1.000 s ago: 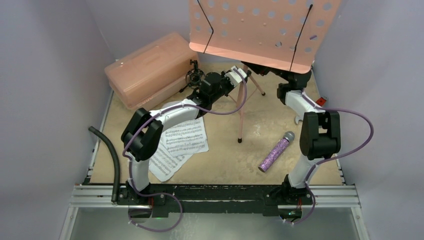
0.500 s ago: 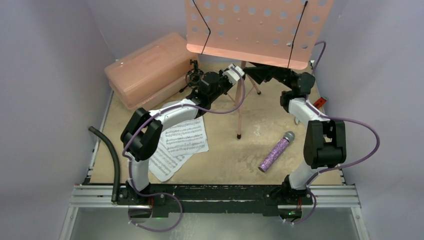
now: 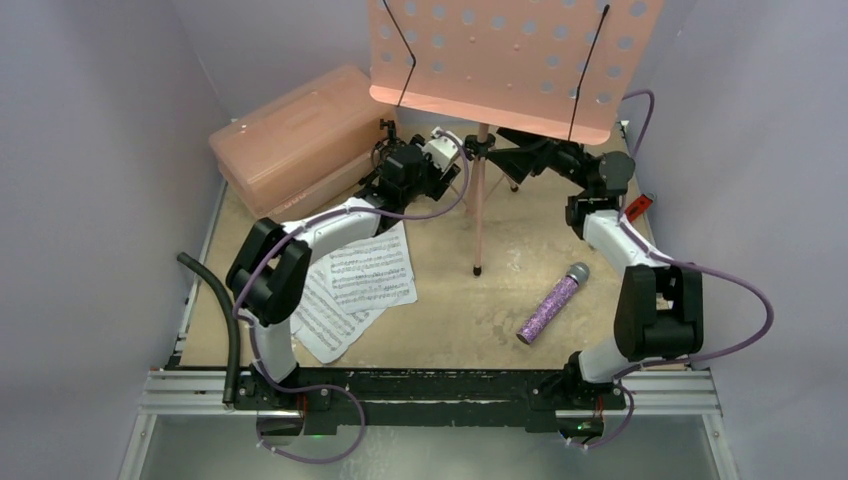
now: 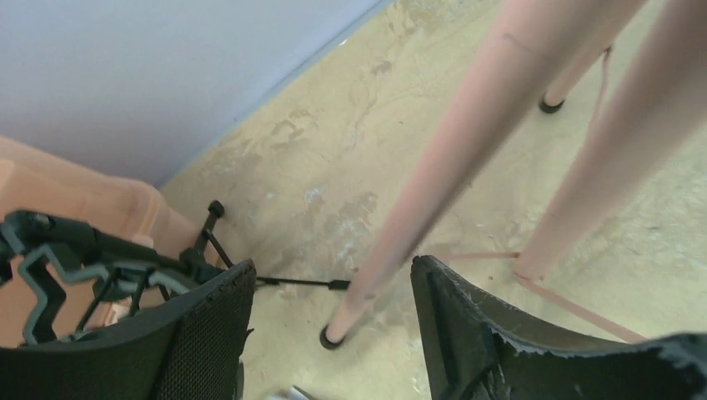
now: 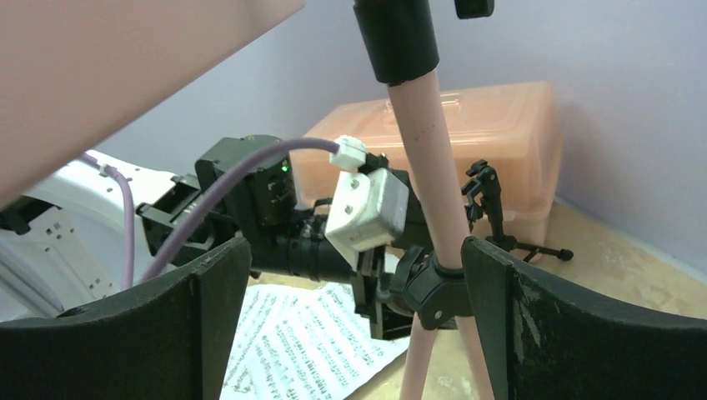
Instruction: Set up the instrument practice props
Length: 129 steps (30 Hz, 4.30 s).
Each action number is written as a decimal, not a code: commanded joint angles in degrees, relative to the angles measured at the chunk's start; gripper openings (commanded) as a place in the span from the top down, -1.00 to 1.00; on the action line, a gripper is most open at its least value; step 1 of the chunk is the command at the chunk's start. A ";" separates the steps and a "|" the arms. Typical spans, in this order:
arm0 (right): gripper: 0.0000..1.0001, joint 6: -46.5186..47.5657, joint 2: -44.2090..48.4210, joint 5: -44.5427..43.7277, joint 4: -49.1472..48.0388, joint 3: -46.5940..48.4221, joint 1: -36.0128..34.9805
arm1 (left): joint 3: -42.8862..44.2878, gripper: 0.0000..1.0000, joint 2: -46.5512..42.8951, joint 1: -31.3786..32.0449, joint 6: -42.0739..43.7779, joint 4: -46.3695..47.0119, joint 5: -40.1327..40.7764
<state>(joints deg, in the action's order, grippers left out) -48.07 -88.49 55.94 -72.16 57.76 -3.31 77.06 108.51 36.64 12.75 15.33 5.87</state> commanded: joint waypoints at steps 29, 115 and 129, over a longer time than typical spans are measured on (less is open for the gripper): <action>-0.95 31.75 30.76 -16.24 50.46 -14.59 -0.07 | -23.20 -0.74 -37.33 0.40 -22.70 -11.73 -4.67; -0.77 29.52 13.06 -65.06 64.76 -14.74 -21.12 | -39.81 -0.83 -38.07 -33.01 -44.70 -26.68 -26.07; -0.43 26.25 15.17 -72.09 71.82 -14.74 -21.03 | -40.37 -0.82 -37.80 -34.00 -45.47 -25.92 -25.60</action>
<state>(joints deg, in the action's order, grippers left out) -21.12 -73.87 -8.86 -4.78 40.95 -25.12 35.88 70.61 3.36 -32.03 -12.75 -19.35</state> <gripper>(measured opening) 0.732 0.914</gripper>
